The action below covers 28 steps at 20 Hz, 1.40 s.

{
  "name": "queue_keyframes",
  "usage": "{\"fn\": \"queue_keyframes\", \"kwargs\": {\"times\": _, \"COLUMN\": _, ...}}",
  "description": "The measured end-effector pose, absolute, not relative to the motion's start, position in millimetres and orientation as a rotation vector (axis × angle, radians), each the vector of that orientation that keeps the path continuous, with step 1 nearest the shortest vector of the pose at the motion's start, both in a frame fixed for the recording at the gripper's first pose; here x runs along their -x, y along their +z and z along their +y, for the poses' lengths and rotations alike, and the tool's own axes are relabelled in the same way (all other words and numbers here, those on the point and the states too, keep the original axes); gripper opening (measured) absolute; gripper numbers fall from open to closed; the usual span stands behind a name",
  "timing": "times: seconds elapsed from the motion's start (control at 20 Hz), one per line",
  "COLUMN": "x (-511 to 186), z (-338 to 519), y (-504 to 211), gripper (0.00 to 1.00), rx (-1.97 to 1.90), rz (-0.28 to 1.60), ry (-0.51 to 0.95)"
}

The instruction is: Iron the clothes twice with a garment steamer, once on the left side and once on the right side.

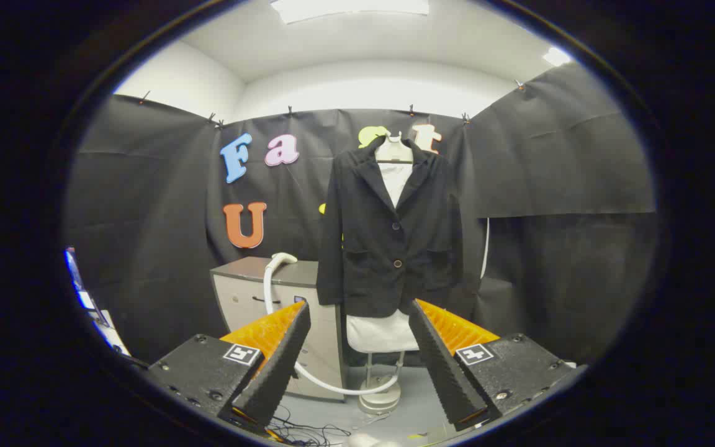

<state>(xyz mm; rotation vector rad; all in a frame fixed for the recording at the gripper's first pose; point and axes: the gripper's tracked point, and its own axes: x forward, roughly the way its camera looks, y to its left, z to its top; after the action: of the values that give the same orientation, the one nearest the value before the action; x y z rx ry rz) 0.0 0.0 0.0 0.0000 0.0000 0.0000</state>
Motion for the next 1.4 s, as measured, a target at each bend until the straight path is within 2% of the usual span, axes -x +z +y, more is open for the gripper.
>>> {"fn": "queue_keyframes", "kwargs": {"times": 0.45, "x": -2.8, "z": 10.7, "y": 1.5, "gripper": 0.99, "rx": -0.009, "rz": 0.017, "ry": 0.010}}
{"fn": "queue_keyframes", "kwargs": {"times": 1.4, "x": -25.2, "z": 11.5, "y": 15.5, "gripper": 0.99, "rx": -0.036, "rz": 0.021, "ry": -0.074}}
